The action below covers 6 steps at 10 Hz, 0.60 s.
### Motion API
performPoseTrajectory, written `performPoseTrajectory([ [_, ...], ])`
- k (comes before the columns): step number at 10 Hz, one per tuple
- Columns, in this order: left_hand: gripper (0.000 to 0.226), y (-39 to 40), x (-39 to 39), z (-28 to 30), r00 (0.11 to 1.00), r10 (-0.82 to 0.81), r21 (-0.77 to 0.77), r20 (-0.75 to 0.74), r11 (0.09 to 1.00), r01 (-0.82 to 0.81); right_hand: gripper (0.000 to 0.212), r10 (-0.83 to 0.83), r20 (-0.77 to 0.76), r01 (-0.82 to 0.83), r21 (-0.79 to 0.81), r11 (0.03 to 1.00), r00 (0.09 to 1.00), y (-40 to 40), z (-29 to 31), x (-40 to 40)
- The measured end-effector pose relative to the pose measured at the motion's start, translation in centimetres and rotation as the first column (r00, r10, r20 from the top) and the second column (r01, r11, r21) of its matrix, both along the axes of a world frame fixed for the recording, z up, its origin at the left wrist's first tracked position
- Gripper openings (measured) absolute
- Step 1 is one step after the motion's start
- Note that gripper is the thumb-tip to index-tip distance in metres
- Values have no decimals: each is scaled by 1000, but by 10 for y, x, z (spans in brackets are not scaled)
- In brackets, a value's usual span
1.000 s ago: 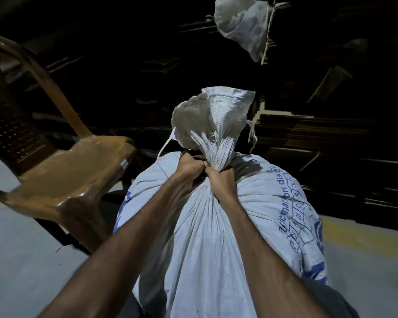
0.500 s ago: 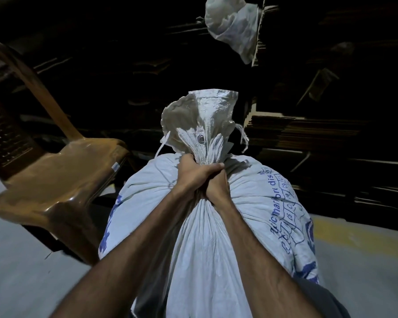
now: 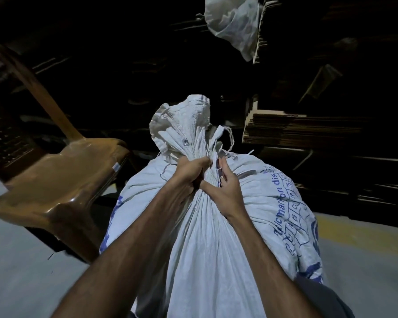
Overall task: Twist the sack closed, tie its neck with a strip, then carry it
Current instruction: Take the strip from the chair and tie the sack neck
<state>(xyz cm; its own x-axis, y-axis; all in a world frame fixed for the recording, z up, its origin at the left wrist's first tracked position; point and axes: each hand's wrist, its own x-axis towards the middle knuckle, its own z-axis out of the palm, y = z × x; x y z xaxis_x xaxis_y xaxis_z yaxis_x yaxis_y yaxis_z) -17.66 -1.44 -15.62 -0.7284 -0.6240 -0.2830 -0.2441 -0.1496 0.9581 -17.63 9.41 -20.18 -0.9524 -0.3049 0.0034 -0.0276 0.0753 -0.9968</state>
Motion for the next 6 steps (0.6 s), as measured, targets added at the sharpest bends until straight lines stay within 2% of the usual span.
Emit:
performPoseTrajectory([
  [1,29,-4,4,-1,998,-57,-336,18,940,60,73,-35,-27,35,27,999,999,0,-3,-1],
  [2,49,-11,23,0,996,-62,-541,66,836,88,84,-11,-54,11,8,1000,998,-3,-3,-1],
  [3,48,-9,49,-6,1000,25,-639,0,769,-19,82,-5,-49,5,7,1000,999,-7,-10,-6],
  [4,32,2,80,-23,980,150,-590,-133,782,-200,82,-10,-26,11,59,998,1000,-6,-7,-5],
  [5,15,8,96,-26,973,197,-422,-122,877,-230,84,-26,-6,26,53,998,1000,-7,-9,-6],
  [6,17,-4,80,-9,948,285,248,-139,937,-245,84,-25,14,24,36,999,1000,-11,-16,-13],
])
